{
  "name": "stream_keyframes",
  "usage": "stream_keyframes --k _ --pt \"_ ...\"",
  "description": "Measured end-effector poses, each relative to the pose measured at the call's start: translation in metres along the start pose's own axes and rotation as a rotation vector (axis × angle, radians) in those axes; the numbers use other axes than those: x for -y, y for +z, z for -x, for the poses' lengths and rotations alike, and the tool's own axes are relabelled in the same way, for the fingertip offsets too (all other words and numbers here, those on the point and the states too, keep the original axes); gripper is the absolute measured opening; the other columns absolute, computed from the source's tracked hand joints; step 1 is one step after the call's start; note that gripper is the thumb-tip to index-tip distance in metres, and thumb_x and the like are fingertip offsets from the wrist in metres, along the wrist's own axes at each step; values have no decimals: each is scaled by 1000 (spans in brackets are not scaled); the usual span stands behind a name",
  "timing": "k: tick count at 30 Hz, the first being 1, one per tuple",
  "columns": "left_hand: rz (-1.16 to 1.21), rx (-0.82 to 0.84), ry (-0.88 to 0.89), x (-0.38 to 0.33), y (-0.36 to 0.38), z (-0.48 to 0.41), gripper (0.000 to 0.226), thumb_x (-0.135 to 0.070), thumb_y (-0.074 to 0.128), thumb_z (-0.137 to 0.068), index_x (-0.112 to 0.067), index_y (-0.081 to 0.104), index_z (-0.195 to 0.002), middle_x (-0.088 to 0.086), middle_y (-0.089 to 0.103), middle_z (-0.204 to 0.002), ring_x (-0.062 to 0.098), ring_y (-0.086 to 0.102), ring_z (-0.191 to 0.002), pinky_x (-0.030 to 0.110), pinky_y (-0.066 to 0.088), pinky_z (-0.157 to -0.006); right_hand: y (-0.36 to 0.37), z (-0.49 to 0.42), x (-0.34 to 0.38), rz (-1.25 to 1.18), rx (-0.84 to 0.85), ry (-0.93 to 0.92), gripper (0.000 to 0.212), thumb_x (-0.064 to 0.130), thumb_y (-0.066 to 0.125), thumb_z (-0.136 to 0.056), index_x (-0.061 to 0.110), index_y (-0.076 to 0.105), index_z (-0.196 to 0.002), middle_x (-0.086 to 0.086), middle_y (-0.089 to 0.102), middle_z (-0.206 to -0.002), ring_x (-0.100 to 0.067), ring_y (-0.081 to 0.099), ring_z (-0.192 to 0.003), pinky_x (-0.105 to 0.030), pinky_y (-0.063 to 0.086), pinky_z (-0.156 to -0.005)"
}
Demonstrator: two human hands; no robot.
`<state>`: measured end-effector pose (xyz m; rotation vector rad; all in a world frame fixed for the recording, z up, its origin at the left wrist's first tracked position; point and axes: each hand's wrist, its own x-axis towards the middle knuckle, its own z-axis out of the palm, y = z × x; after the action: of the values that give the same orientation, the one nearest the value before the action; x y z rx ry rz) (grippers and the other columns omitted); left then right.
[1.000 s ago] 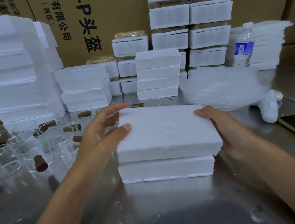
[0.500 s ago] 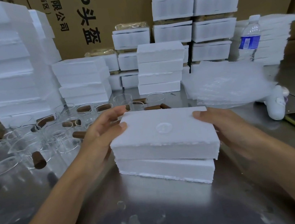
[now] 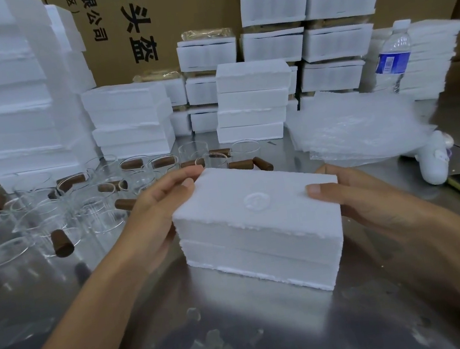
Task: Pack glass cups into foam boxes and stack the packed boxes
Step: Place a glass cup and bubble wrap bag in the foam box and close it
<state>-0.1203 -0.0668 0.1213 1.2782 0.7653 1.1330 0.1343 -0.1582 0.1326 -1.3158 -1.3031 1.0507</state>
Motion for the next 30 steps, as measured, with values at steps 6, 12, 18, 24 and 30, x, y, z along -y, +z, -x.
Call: stream_keyframes --k 6,12,18,24,30 --pt "-42 1 56 -1 1 2 20 -11 59 -87 -19 70 -101 -9 73 -91 1 65 -71 11 47 -55 -1 -4 -2 -67 0 6 7 39 71 -61 32 68 -59 8 70 -72 -6 67 -71 -12 46 -59" --pt "-154 5 99 1 -5 4 25 -31 67 -72 -31 73 -97 -9 72 -102 3 66 -84 13 48 -62 -3 -4 0 -15 9 34 32 41 64 -67 18 64 -88 9 71 -79 -3 67 -74 -11 48 -59" --pt "-185 -121 149 5 1 7 17 -14 58 -91 -25 72 -88 -16 70 -82 -4 61 -70 7 43 -57 -1 0 4 77 -51 29 31 42 63 -73 18 65 -92 11 72 -81 -1 67 -74 -10 47 -59" --pt "-214 -113 88 1 -2 10 24 -22 53 -94 -30 74 -85 -15 70 -82 -6 60 -67 7 43 -50 2 13 10 -1 -186 49 49 60 64 -66 23 68 -99 10 73 -92 -4 68 -86 -26 44 -79" --pt "-251 -63 6 1 -7 8 26 -24 58 -91 -38 73 -76 -18 70 -78 -6 63 -67 17 45 -60 28 49 -18 -254 -429 164 59 57 68 -65 22 67 -112 6 70 -111 -11 62 -109 -37 38 -105"
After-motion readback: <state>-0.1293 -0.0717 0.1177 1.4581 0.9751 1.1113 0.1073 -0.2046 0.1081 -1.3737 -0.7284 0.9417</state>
